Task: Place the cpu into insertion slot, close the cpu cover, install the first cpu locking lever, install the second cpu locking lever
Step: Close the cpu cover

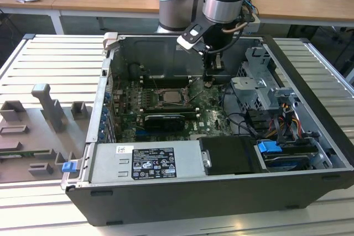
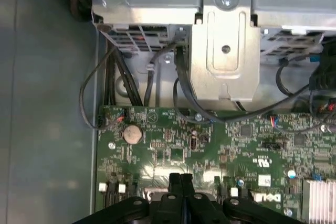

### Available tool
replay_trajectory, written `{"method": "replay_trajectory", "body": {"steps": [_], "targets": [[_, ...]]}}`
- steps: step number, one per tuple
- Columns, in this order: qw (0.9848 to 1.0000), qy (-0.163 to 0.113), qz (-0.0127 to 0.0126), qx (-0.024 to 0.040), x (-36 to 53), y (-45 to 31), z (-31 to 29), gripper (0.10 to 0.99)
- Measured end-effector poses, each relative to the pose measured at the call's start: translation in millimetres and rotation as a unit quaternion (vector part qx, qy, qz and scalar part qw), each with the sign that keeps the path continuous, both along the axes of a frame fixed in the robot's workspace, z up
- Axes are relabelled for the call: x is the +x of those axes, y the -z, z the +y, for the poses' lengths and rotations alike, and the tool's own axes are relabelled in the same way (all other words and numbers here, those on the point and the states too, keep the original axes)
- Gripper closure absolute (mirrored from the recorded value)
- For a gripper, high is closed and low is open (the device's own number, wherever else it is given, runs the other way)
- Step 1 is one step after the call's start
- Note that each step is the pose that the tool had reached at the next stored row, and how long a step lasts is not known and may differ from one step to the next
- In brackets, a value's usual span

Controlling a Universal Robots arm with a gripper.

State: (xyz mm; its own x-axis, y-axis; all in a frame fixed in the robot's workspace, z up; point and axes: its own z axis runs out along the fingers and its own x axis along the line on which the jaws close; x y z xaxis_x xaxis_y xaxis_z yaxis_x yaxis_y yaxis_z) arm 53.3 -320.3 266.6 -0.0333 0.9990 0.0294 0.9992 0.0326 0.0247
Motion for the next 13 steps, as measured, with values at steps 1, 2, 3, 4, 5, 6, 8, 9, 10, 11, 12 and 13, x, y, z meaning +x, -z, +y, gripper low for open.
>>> {"method": "replay_trajectory", "body": {"steps": [1,2,3,4,5,6,8,9,10,11,12,13], "targets": [[1.0000,-0.003,0.0000,0.0000,1.7,0.6,0.1,0.980],[1.0000,-0.005,0.0000,0.0001,2.6,1.2,0.1,0.980],[1.0000,-0.009,0.0000,-0.0001,3.5,2.2,0.0,0.980],[0.9999,-0.010,0.0001,-0.0001,3.7,3.1,0.0,0.980],[0.9999,-0.011,0.0002,-0.0001,3.9,4.2,0.0,0.980],[0.9999,-0.012,0.0003,-0.0001,4.3,5.3,0.0,0.980],[0.9999,-0.013,0.0005,-0.0001,5.0,7.1,0.0,0.980],[0.9999,-0.013,0.0005,-0.0001,5.3,7.8,0.0,0.980],[0.9999,-0.014,0.0005,-0.0001,5.6,8.5,0.0,0.980],[0.9999,-0.014,0.0005,-0.0002,6.0,8.9,0.0,0.980],[0.9999,-0.014,0.0005,-0.0002,6.3,9.1,0.0,0.980],[0.9999,-0.014,0.0005,-0.0001,6.6,9.4,0.0,0.980]]}}
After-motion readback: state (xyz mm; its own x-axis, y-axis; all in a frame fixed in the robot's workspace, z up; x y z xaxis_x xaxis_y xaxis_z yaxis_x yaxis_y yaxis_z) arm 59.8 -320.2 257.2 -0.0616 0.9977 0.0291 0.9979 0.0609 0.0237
